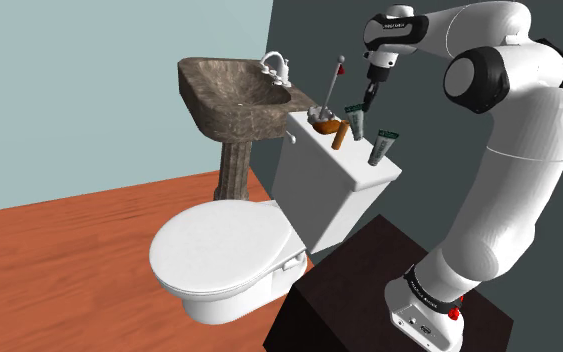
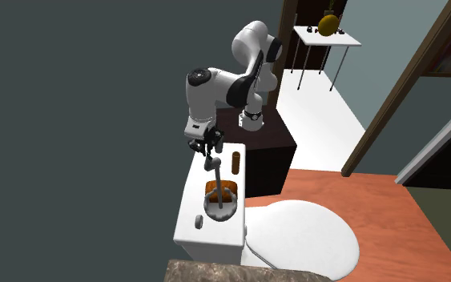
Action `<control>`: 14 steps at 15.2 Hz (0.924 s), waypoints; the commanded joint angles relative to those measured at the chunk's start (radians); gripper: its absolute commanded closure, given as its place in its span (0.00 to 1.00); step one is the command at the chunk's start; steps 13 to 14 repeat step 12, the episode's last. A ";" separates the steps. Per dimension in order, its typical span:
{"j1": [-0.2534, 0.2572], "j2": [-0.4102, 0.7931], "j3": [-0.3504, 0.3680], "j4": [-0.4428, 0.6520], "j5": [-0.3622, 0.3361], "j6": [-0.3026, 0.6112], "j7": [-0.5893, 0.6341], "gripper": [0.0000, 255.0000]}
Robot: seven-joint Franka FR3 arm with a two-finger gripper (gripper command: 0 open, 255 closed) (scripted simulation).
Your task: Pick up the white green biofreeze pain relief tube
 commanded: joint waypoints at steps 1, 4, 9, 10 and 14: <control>-0.002 -0.001 -0.001 0.025 -0.001 -0.026 -0.001 1.00; -0.006 -0.001 -0.003 0.066 -0.001 -0.067 -0.001 1.00; -0.014 0.004 -0.004 0.142 0.000 -0.137 -0.003 1.00; -0.016 0.006 -0.005 0.158 0.001 -0.151 -0.003 1.00; -0.016 0.007 -0.005 0.161 0.001 -0.153 -0.003 1.00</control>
